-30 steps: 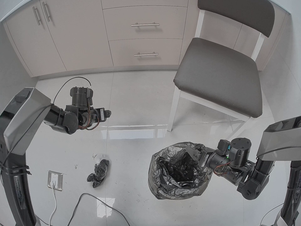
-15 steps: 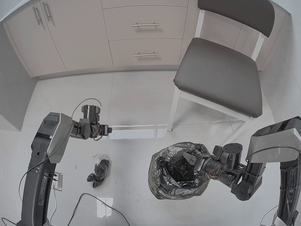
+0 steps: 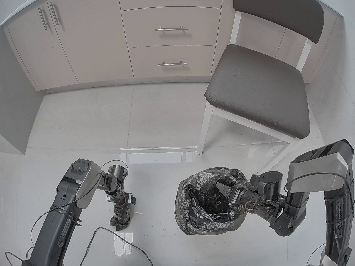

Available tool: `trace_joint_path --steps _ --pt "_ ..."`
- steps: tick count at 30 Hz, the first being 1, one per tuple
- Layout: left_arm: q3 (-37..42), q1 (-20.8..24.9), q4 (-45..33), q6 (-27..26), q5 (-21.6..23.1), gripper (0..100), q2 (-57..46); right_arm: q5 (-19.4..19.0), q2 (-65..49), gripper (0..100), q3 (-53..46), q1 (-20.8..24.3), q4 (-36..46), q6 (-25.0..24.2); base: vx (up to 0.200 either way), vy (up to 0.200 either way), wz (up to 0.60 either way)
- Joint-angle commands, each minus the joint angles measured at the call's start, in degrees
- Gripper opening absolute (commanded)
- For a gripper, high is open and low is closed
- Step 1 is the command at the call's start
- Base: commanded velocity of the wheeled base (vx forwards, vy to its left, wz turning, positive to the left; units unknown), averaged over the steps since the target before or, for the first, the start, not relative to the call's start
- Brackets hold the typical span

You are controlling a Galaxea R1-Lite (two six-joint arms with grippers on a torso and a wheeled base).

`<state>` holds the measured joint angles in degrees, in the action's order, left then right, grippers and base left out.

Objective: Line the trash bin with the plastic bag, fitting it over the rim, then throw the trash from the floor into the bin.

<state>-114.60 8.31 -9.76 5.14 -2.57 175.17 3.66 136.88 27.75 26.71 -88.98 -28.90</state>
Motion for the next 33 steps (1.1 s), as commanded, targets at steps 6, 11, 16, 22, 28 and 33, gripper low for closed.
trace_joint_path --steps 6,11,16,22,28,33 --pt "0.0 1.3 -1.6 0.3 0.9 100 2.5 -0.1 0.6 100 0.1 -0.1 -1.0 0.0 0.0 0.0 0.0" --pt "0.0 1.2 -1.7 0.7 0.5 100 2.5 0.0 0.8 100 0.5 -0.3 -1.0 -0.1 0.0 0.0 0.0" --pt "0.0 1.2 -1.7 3.5 -0.7 100 2.5 0.0 1.4 100 0.7 -0.3 -1.0 -0.1 0.0 0.0 0.0" --pt "0.0 1.2 -1.7 3.6 -0.7 0 2.5 0.0 1.4 100 0.8 -0.3 -1.0 -0.1 0.0 0.0 0.0" --pt "0.0 1.8 -2.3 3.8 -0.8 0 2.3 0.0 1.0 100 0.8 -0.3 -1.0 0.0 0.0 0.0 0.0" --pt "0.0 3.3 -5.4 6.9 -0.7 0 -0.4 0.0 0.8 100 0.8 -0.3 -1.0 -0.1 0.0 0.0 0.0"
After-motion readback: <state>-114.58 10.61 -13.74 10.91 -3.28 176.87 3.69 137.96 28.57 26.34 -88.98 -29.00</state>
